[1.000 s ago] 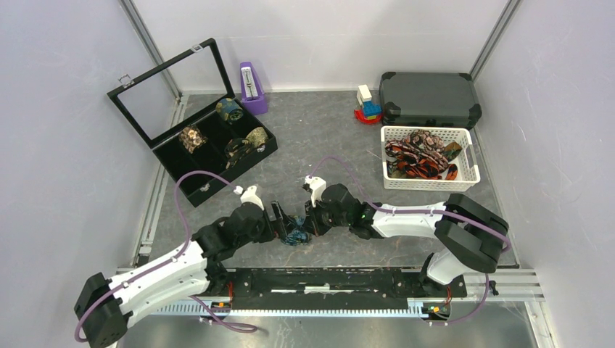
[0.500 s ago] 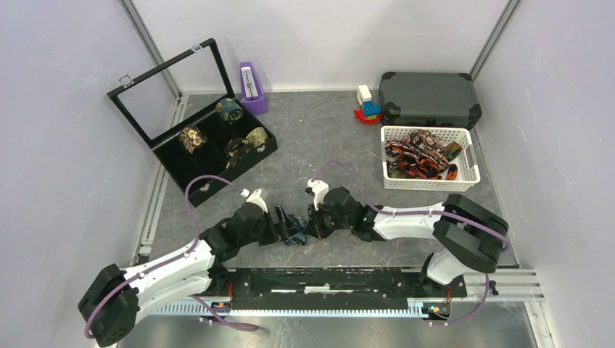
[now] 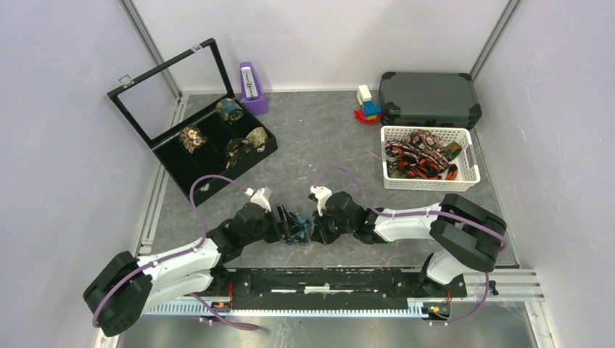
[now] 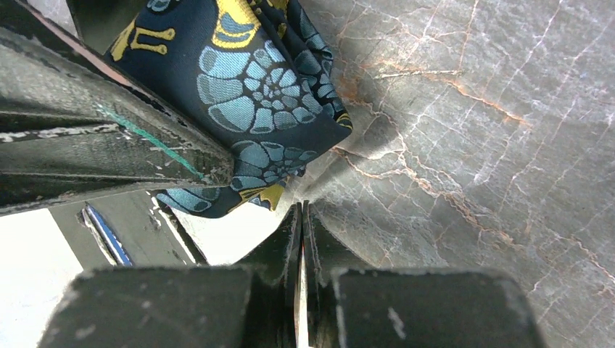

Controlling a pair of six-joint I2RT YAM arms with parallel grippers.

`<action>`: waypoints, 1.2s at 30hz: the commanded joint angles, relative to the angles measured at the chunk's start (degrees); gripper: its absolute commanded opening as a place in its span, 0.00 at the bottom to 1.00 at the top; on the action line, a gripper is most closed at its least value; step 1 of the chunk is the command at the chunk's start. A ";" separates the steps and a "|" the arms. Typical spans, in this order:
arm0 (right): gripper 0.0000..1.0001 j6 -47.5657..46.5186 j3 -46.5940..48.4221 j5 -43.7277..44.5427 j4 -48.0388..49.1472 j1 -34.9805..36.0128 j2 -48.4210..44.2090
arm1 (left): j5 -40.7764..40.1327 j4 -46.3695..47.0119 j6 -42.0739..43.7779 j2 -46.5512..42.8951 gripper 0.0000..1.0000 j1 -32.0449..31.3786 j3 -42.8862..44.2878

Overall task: Roll the ties
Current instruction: Pick up the tie at the center of the board.

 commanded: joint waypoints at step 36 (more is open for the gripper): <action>0.04 -3.73 -4.64 3.26 -4.71 -9.17 -13.64 | -10.85 -17.23 3.75 -9.85 0.02 0.41 9.33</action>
